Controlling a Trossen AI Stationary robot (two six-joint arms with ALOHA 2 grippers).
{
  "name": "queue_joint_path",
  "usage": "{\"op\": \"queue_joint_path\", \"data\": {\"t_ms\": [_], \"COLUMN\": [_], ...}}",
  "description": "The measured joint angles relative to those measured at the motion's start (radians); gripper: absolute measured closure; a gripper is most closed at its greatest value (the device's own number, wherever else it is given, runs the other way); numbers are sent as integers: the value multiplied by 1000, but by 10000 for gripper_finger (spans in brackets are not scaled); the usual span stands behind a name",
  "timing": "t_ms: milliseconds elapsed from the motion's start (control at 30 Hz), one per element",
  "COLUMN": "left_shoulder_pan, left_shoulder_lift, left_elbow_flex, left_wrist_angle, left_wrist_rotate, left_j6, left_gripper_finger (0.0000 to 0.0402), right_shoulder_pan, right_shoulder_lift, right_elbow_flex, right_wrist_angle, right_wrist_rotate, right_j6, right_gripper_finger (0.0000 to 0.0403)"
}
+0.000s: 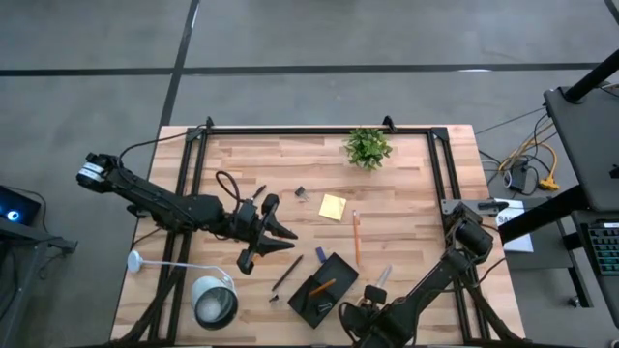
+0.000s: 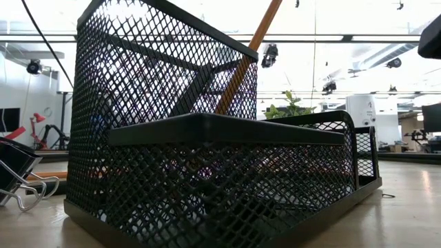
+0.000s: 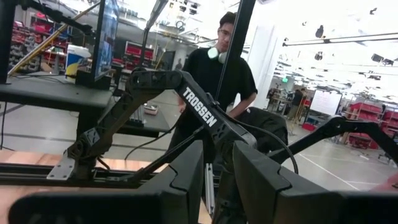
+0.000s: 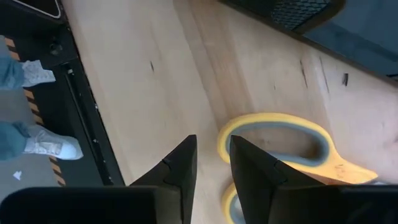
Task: Pick and place office supplies into organizer
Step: Put the scissors into the desk organizer
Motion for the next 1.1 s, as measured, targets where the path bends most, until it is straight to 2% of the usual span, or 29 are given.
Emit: {"op": "queue_joint_path", "data": {"t_ms": [1100], "left_shoulder_pan": [0], "left_shoulder_lift": [-31], "left_elbow_flex": [0], "left_wrist_angle": [2], "left_wrist_rotate": [0], "left_j6": [0], "left_gripper_finger": [328], "right_shoulder_pan": [-29], "right_shoulder_lift": [-7], "right_elbow_flex": [-114], "right_wrist_angle": [131], "right_wrist_rotate": [-85], "right_j6": [55], "right_gripper_finger": [319]}}
